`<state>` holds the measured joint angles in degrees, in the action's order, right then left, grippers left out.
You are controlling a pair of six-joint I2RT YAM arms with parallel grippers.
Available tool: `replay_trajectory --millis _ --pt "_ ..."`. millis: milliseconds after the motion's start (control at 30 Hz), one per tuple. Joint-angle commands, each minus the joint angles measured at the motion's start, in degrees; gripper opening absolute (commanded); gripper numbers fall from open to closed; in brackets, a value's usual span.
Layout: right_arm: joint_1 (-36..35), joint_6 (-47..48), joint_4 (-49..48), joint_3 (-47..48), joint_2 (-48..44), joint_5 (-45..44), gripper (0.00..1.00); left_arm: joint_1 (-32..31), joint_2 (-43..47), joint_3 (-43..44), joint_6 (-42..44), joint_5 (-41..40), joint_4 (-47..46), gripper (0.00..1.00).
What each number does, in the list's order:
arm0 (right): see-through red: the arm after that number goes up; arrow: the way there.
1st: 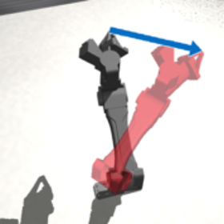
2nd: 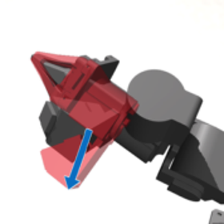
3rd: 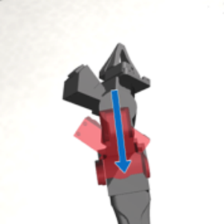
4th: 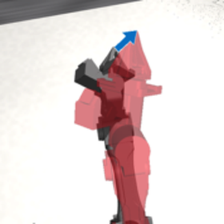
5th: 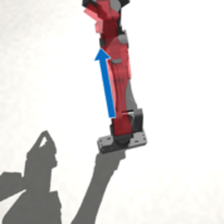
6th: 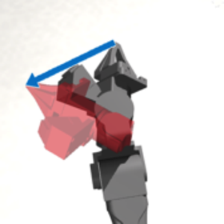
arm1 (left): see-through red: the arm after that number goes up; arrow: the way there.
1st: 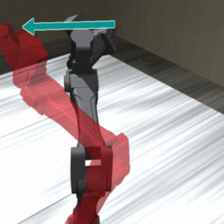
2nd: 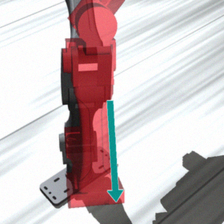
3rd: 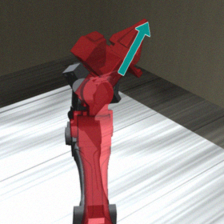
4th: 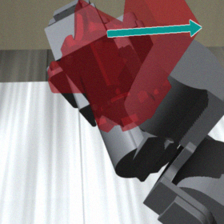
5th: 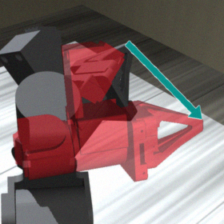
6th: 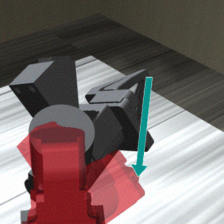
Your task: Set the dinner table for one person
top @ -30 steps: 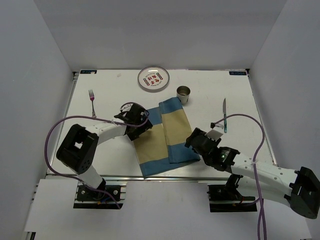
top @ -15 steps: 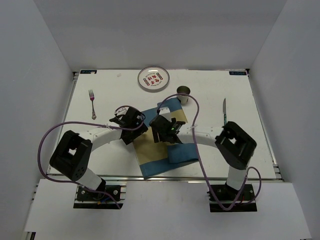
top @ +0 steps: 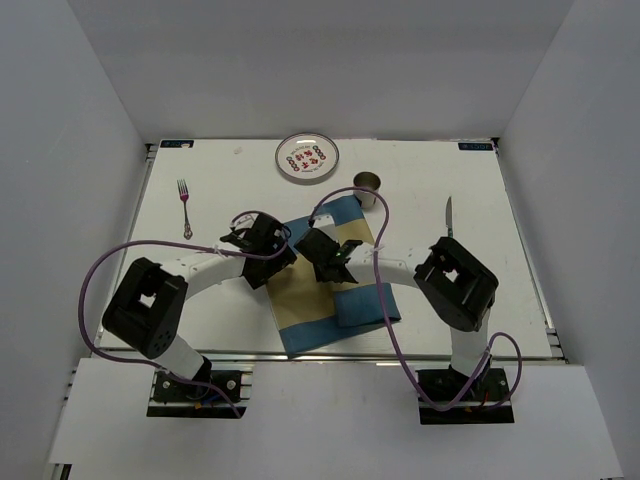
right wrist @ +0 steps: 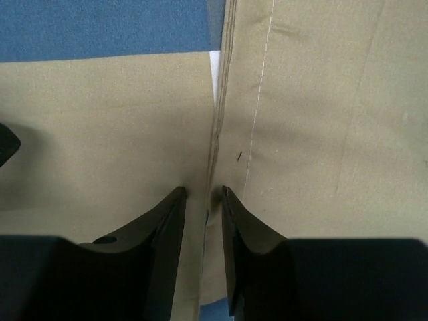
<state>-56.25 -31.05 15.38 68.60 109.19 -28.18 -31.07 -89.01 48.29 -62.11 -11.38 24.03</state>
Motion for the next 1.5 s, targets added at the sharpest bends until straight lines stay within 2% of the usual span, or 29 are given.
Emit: replay_trajectory --millis 0,67,100,233,300,367,433,600,833,900,933,1033,1267,1400,1467 --pt "0.4 0.2 -0.5 0.2 0.9 0.5 0.33 0.2 -1.8 1.2 0.3 -0.5 1.5 0.95" --pt "0.6 0.1 -0.4 0.1 0.9 0.6 0.28 0.2 -2.1 1.3 0.2 -0.7 1.8 0.95" --pt "0.7 0.1 -0.3 0.1 0.9 0.7 0.22 0.2 -2.0 1.4 0.1 -0.8 1.8 0.96" --pt "0.8 -0.2 -0.4 -0.4 0.5 0.3 0.19 0.2 -1.7 1.5 0.1 -1.5 2.7 0.96" --pt "1.0 -0.2 -0.3 -0.7 0.2 0.1 0.13 0.2 -1.4 1.8 0.1 -2.2 3.6 0.96" --pt "1.3 -0.3 -0.1 -1.0 -0.2 -0.2 0.11 0.2 -1.3 2.0 0.0 -2.6 4.3 0.96" --pt "1.1 -0.4 -0.2 -1.4 -0.9 -0.3 0.00 0.2 -0.9 2.2 0.0 -3.0 4.5 0.96" --pt "1.1 -0.5 0.4 -1.6 -3.2 -0.1 0.00 0.2 -1.6 2.8 0.1 -3.9 5.1 0.96" --pt "1.9 -1.3 -8.9 -10.3 -17.0 11.0 0.00 2.0 -4.4 8.2 0.5 -7.2 10.4 0.98" --pt "2.5 -2.7 -12.5 -15.0 -24.6 12.9 0.00 2.7 -5.8 12.0 1.3 -8.0 11.6 0.98" --pt "2.8 -3.2 -12.5 -15.0 -24.6 13.0 0.00 2.7 -6.2 12.0 1.5 -8.0 12.1 0.98" --pt "4.2 -5.1 -12.0 -17.7 -31.6 11.5 0.00 3.7 -8.2 15.2 2.6 -8.0 12.7 0.98" --pt "10.4 -6.9 -5.1 -21.9 -36.7 4.8 0.00 4.4 -9.3 20.5 4.1 -4.6 12.5 0.97" --pt "13.8 -9.6 -2.7 -24.6 -41.2 2.2 0.00 3.1 -7.1 21.1 5.0 -0.1 10.3 0.97" --pt "15.0 -10.3 -1.3 -25.4 -43.2 1.3 0.00 3.1 -6.3 19.0 4.8 6.7 5.4 0.97"
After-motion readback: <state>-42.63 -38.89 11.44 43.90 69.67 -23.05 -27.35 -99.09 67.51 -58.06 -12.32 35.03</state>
